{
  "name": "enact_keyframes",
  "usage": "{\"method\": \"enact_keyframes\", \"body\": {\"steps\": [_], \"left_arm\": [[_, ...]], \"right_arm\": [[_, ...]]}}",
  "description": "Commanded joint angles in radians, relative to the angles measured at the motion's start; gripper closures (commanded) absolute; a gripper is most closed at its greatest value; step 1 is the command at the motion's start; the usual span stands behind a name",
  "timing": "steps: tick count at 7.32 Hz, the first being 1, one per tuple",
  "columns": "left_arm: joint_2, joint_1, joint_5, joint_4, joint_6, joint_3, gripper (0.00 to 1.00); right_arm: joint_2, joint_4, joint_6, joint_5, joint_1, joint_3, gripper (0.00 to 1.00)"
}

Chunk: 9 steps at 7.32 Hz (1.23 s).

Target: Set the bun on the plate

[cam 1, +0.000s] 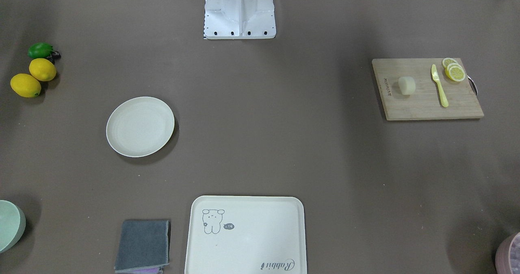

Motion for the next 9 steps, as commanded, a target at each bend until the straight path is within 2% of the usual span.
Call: {"method": "enact_keyframes", "body": {"steps": [1, 5, 7, 8, 9], "left_arm": [[0.002, 0.002, 0.002, -0.002, 0.003, 0.001, 0.03], [-0.008, 0.004, 0.005, -0.005, 0.002, -0.012, 0.03], [-0.011, -0.002, 0.000, -0.008, -0.005, -0.083, 0.03], [-0.014, -0.005, -0.002, -0.014, -0.003, -0.098, 0.03], [-0.023, -0.005, 0.005, -0.093, -0.005, -0.083, 0.03]], "right_arm": [[0.000, 0.000, 0.000, 0.000, 0.000, 0.000, 0.00], [0.000, 0.036, 0.000, 0.018, 0.000, 0.005, 0.00], [-0.012, 0.261, 0.015, 0.043, 0.000, -0.003, 0.00], [-0.014, 0.340, 0.014, 0.035, 0.002, 0.000, 0.00], [-0.014, 0.365, 0.026, 0.043, 0.006, 0.006, 0.00]]}}
